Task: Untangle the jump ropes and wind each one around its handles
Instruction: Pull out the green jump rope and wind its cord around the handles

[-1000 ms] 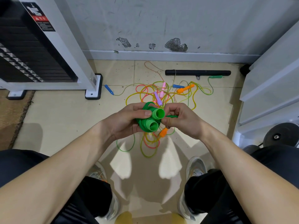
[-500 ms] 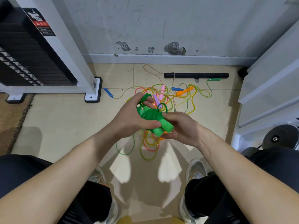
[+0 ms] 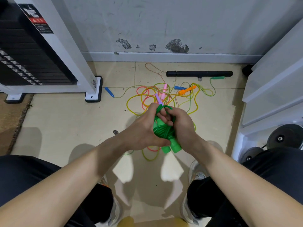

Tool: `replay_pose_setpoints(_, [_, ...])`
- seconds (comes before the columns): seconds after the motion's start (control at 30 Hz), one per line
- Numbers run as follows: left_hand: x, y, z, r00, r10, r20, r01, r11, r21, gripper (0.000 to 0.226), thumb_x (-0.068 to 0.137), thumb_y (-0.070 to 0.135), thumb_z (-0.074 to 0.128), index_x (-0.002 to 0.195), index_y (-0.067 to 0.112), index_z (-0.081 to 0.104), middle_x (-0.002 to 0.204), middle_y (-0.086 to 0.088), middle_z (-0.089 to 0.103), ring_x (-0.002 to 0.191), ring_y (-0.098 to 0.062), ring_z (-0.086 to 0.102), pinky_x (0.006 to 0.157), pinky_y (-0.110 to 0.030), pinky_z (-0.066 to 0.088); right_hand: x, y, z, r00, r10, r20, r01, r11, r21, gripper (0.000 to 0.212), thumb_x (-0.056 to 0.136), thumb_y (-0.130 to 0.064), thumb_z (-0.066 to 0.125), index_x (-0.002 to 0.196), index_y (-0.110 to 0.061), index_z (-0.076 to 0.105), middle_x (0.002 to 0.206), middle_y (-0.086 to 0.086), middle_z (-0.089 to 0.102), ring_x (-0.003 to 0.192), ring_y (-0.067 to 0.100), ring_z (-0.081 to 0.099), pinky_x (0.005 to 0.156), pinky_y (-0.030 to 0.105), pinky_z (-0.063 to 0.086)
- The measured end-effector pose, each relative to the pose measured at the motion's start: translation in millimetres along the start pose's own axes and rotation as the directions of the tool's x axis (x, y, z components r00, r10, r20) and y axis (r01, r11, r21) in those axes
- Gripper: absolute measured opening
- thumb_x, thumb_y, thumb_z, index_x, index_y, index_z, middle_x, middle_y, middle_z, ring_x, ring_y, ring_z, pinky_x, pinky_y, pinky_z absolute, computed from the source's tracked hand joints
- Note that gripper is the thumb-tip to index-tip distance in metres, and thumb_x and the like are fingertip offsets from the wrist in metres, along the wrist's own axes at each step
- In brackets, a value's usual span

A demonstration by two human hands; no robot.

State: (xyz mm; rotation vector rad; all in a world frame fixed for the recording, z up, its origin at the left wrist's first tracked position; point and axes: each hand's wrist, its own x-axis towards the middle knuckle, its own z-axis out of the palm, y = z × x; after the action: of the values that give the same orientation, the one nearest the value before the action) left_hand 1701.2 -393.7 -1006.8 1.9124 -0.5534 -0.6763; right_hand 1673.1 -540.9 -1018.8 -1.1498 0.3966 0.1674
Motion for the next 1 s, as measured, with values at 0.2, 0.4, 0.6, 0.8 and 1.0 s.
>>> replay_pose_setpoints(0.2, [1.6,-3.5,-2.3,0.999,-0.041,0.008,0.042,0.982,-0.183,0.072,0.064,0.014,0.09,0.115,0.027,0.039,0.102,0.027,0.056,0.107,-0.013,0.06,0.091,-0.04,0.057,-1.7,-10.7,-0.8,0.99,-0.127,-0.057,0.102,0.939,-0.329,0.03,0.1,-0.02,0.051,0.078,-0.023,0.071,0.058,-0.014,0.049,0.06,0.006,0.049,0.07,0.028,0.043])
replay_pose_setpoints(0.4, [2.0,-3.5,1.3,0.993,-0.117,-0.029,0.113,0.986,-0.126,0.074,0.062,0.028,0.088,0.12,0.028,0.043,0.115,0.001,0.058,0.105,-0.02,0.064,0.083,-0.04,0.059,-2.9,-3.1,-5.8,0.974,-0.225,-0.012,0.202,0.896,-0.396,0.029,0.104,-0.004,0.049,0.128,0.003,0.063,0.11,0.007,0.073,0.097,0.005,0.072,0.083,0.017,0.053])
replay_pose_setpoints(0.6, [6.3,3.2,-14.2,0.943,-0.33,0.034,0.293,0.781,-0.552,0.033,0.094,0.034,0.057,0.114,0.012,0.071,0.114,-0.011,0.072,0.089,-0.028,0.067,0.09,-0.051,0.056,1.1,2.4,-8.7,0.95,-0.31,-0.039,0.239,0.802,-0.548,0.029,0.101,-0.009,0.056,0.128,-0.008,0.067,0.101,-0.001,0.072,0.096,0.0,0.067,0.085,0.017,0.047])
replay_pose_setpoints(0.8, [6.2,-0.3,-5.2,0.87,-0.493,-0.004,0.306,0.546,-0.78,0.029,0.102,0.02,0.046,0.111,0.001,0.066,0.089,-0.008,0.074,0.056,-0.018,0.06,0.068,-0.033,0.052,2.6,9.2,-9.6,0.894,-0.412,0.178,0.36,0.42,-0.833,0.028,0.1,-0.013,0.057,0.124,-0.011,0.071,0.083,-0.019,0.051,0.087,0.01,0.051,0.076,0.023,0.037])
replay_pose_setpoints(1.0, [4.1,9.1,-14.7,0.908,-0.401,0.119,0.333,0.521,-0.786,0.022,0.103,0.008,0.04,0.102,-0.001,0.06,0.068,-0.002,0.064,0.043,-0.01,0.053,0.057,-0.026,0.05,6.1,6.6,-13.8,0.869,-0.42,0.261,0.415,0.331,-0.848,0.023,0.099,-0.01,0.057,0.116,-0.007,0.073,0.08,0.0,0.052,0.075,0.01,0.046,0.067,0.029,0.037])
